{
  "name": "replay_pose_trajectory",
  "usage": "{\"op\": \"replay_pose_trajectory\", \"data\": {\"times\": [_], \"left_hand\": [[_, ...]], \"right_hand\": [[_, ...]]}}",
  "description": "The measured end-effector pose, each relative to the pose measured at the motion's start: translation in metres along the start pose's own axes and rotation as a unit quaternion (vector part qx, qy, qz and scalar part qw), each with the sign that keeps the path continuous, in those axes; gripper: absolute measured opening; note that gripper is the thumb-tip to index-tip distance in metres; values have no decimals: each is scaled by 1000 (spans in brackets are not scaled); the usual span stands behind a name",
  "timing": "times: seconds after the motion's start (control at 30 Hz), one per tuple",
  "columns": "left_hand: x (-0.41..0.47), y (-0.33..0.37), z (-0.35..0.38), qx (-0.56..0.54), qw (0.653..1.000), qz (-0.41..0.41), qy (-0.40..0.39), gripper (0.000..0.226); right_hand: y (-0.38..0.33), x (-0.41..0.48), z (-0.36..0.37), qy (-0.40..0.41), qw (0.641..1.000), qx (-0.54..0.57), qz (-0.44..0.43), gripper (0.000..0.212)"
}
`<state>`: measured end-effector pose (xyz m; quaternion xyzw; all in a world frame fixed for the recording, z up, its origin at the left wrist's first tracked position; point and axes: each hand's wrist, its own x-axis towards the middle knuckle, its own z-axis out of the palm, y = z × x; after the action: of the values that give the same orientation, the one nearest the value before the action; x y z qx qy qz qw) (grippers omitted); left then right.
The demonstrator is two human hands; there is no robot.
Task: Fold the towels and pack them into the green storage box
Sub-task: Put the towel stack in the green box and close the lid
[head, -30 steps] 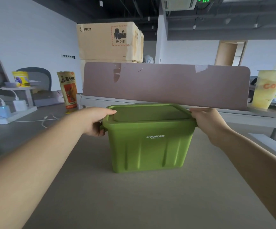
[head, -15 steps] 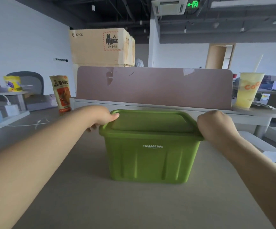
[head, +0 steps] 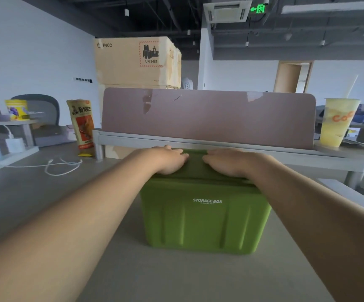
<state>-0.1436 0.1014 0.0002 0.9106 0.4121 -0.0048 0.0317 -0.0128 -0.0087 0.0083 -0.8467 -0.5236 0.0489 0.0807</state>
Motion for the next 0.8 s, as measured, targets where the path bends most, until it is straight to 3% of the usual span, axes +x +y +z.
{"op": "replay_pose_trajectory", "data": {"times": [0.2, 0.37, 0.47, 0.57, 0.8], "left_hand": [[-3, 4, -5, -2, 1000, -2, -5, 59], [-19, -15, -8, -186, 982, 44, -7, 55], [-24, -24, -6, -184, 982, 46, 8, 56], [-24, -22, -3, -151, 988, 13, 6, 65], [-25, -23, -3, -174, 985, 6, 10, 71]], "right_hand": [[1, 2, -1, 1, 999, 44, -8, 47], [21, -16, -11, 31, 993, 110, -6, 37], [42, -20, -13, 63, 997, 31, 40, 47], [43, -20, -10, 27, 996, -42, 74, 65], [58, -10, -9, 70, 989, 47, 122, 72]]}}
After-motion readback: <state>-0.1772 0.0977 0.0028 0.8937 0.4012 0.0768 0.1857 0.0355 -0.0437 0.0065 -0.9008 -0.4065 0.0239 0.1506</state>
